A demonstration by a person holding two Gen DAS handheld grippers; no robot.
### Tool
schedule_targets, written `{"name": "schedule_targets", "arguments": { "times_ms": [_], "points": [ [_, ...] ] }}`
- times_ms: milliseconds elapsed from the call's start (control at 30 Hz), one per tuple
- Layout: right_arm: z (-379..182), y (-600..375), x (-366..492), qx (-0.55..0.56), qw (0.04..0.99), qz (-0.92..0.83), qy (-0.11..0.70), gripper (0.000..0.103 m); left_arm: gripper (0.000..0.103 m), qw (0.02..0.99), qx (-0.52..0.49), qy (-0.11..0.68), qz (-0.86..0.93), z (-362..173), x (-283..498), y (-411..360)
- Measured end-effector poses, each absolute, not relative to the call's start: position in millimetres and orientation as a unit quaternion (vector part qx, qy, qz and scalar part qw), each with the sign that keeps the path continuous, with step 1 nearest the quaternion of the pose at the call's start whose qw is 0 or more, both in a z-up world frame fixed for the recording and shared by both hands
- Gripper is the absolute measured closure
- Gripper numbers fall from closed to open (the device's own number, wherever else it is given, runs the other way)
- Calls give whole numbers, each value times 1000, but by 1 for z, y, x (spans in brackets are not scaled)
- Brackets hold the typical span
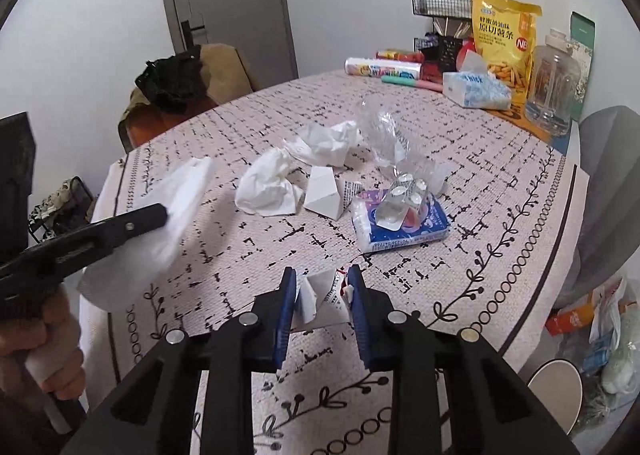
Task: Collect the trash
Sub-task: 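Grasp the red-white paper with the right tool while the left tool holds the mask, then carry the mask and red-white paper toward the floor bin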
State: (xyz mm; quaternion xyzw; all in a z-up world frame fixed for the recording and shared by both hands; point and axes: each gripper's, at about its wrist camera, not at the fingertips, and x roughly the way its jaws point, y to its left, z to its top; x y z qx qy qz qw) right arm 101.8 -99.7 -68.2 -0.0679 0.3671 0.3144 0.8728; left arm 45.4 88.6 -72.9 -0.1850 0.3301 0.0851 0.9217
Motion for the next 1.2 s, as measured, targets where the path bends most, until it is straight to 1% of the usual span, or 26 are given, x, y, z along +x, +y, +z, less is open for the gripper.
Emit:
{"name": "schedule_targets", "arguments": {
  "times_ms": [633, 933, 1200],
  "points": [
    [-38, -146, 82, -49, 895, 303, 325, 77, 93, 930, -162, 329, 31, -60, 69, 36],
    [-44, -180, 96, -26, 903, 272, 331, 77, 93, 932, -141, 335, 6, -55, 93, 0],
    [-41, -229, 115, 1, 918, 224, 326, 77, 93, 934, -117, 336, -31, -44, 116, -49]
  ]
}}
